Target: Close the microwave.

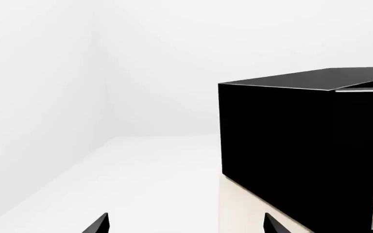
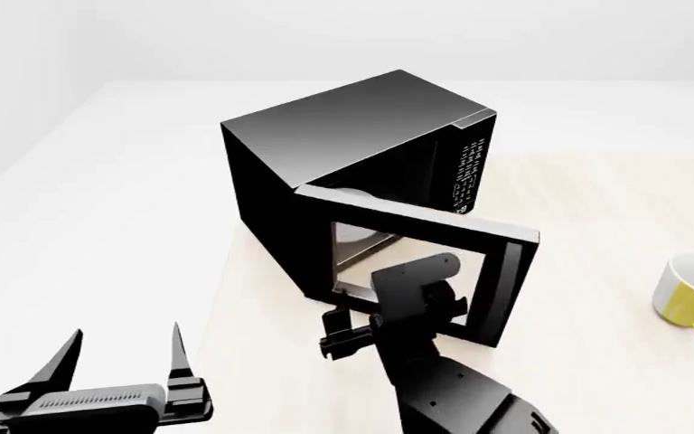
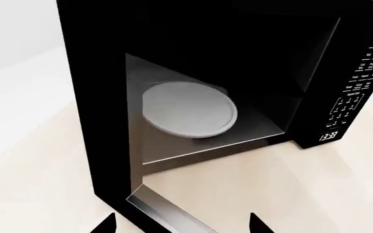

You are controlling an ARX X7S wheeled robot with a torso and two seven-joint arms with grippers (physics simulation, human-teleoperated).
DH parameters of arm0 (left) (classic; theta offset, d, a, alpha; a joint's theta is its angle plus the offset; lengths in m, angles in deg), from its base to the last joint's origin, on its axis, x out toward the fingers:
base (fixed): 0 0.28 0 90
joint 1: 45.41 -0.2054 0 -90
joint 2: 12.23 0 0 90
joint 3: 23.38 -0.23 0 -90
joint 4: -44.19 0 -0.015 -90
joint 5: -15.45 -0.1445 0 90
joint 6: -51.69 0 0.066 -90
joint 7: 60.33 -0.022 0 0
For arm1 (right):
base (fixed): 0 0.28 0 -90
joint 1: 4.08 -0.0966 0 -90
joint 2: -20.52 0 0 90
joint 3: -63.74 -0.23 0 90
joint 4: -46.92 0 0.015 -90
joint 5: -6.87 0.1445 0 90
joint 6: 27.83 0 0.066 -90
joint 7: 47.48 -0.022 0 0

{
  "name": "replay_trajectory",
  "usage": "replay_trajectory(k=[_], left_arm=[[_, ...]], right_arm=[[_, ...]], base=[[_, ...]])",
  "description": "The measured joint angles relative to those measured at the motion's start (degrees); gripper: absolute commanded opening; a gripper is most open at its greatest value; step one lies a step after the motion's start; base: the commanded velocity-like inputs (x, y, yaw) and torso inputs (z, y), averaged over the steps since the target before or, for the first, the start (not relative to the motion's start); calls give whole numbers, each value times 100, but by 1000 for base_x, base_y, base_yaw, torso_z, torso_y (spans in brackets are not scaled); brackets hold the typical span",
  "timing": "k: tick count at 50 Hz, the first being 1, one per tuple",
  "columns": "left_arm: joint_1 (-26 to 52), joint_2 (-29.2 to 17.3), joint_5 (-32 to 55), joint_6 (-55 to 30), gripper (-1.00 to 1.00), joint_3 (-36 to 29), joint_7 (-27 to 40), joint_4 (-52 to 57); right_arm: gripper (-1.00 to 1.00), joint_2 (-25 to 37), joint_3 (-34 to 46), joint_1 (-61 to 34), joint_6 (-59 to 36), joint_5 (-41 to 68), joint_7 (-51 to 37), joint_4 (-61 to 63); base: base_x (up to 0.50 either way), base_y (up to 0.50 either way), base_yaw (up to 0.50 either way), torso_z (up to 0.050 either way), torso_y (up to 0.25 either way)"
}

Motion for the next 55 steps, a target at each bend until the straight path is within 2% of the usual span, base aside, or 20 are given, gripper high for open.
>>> replay_trajectory(k=[55], left_arm=[[56,-27,44,171,100,-32,3,-224]], right_arm=[[100,-169,201,-919,516,-486,434,-1852]], base=[[0,0,0,0,0]])
